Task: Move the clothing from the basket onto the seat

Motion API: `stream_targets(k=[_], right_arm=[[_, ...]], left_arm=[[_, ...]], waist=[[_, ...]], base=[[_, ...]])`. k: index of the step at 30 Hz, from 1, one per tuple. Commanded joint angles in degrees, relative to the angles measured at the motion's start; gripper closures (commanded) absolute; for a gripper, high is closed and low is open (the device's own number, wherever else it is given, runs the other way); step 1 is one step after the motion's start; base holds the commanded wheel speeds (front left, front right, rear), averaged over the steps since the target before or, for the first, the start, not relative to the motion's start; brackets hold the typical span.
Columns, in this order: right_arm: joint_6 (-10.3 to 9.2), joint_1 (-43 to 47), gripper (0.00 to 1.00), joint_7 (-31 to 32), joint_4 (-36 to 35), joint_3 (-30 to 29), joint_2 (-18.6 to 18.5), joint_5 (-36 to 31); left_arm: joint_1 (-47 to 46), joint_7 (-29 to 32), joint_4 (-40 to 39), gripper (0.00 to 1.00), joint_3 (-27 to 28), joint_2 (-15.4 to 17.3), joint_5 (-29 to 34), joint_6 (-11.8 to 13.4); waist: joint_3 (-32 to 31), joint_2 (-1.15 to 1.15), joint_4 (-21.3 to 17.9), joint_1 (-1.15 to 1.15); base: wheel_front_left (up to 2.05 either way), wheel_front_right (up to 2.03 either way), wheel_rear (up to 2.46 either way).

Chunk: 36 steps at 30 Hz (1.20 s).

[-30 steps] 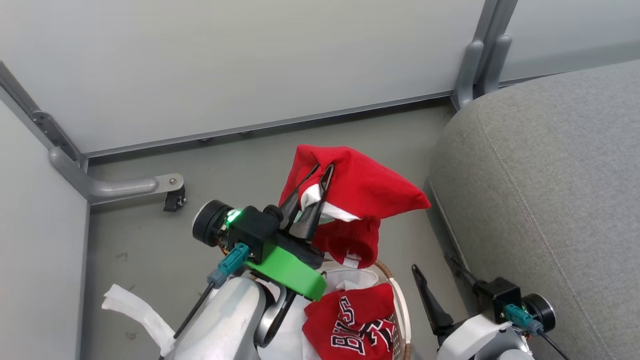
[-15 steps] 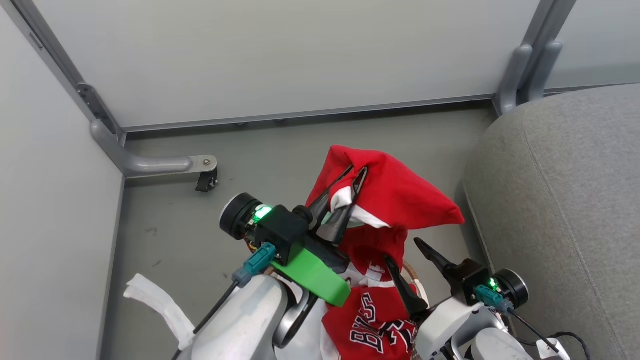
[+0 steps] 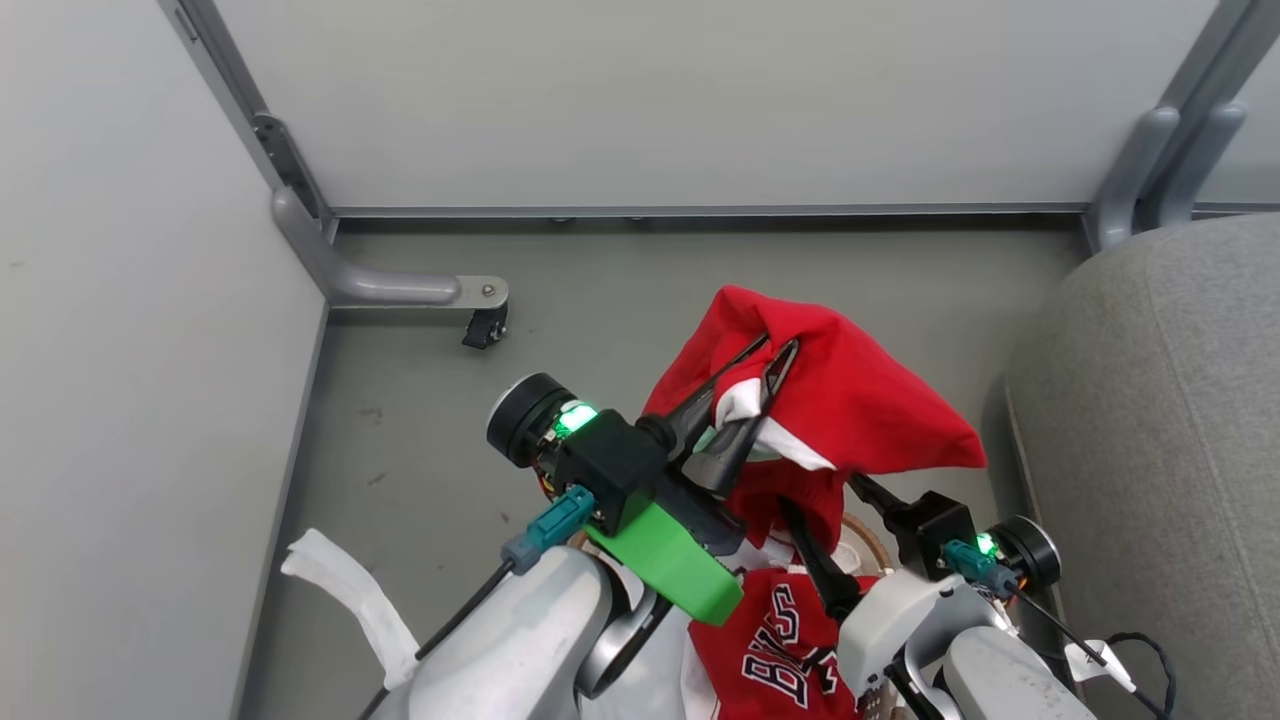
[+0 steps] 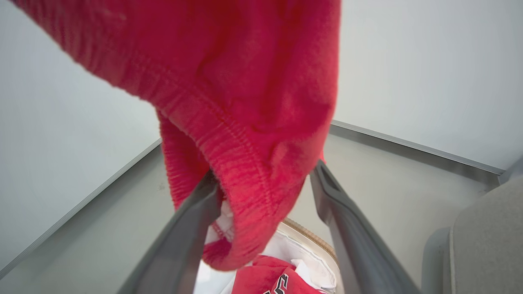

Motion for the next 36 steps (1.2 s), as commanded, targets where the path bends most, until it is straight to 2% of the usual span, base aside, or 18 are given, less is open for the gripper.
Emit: stream_targets(k=[1, 2, 3, 4, 11, 24, 25, 26, 27, 36], right_arm=[[-0.04, -0.73, 0.12, -0.11, 0.51, -0.13, -0.28, 0.28], [-0.04, -0.84, 0.58, -0.11, 1.08, -0.03, -0.27, 0.54], [-0.04, -1.02, 0.97, -0.11, 1.2, 0.06, -0.27, 0.85], [-0.04, -1.13, 1.0, -0.11, 1.47, 0.11, -0.28, 1.17], [-0.04, -0.7, 1.0, -0.11, 1.05, 0.22, -0.28, 2.71], [-0.04, -0.08, 1.0, -0.11, -1.51, 1.0, -0.28, 4.13], [-0.04, -0.01, 1.0, -0.11, -1.71, 0.95, -0.28, 4.09], [-0.04, 0.06, 1.0, -0.11, -2.01, 0.86, -0.28, 4.1], [-0.04, 0.12, 1.0, -0.11, -2.33, 0.68, -0.28, 4.06], [-0.04, 1.66, 1.0, -0.11, -5.36, -0.9, -0.27, 3.85]], left_arm=[[-1.01, -0.04, -0.25, 1.0, -0.28, 0.04, -0.68, -0.17], [-1.09, -0.05, -0.33, 1.0, -0.55, 0.04, -0.85, -0.17], [-1.11, -0.05, -0.33, 1.0, -0.63, 0.05, -0.94, -0.17], [-1.1, -0.05, -0.31, 1.0, -0.69, 0.05, -0.92, -0.17], [-0.75, -0.05, 0.15, 1.0, -0.2, 0.04, -1.13, -0.17], [0.66, -0.05, 0.7, 1.0, 1.29, 0.04, -0.01, -0.17], [0.76, -0.05, 0.61, 0.93, 1.5, 0.04, -0.04, -0.17], [1.05, -0.04, 0.91, 0.2, 1.79, 0.06, -0.25, -0.17], [1.0, -0.04, 0.84, 0.0, 1.96, 0.05, -0.03, -0.17], [1.91, -0.01, 2.05, 0.0, 4.09, 0.06, 2.13, -0.17]], waist=[[0.43, 0.0, 1.0, 0.0], [0.47, 0.0, 1.32, 0.0], [0.49, 0.0, 1.49, 0.0], [0.52, 0.0, 1.64, 0.0], [0.33, 0.0, 1.72, 0.0], [0.18, 0.0, -1.36, 0.0], [0.2, 0.0, -1.55, 0.0], [0.25, 0.0, -1.89, 0.0], [0.29, 0.0, -2.14, 0.0], [0.49, 0.0, -7.55, 0.0]], base=[[0.0, 0.0, 0.0], [0.0, 0.0, 0.0], [0.0, 0.0, 0.0], [0.0, 0.0, 0.0], [0.0, 0.0, 0.0], [0.0, 0.0, 0.0], [0.0, 0.0, 0.0], [0.0, 0.0, 0.0], [0.0, 0.0, 0.0], [0.0, 0.0, 0.0]])
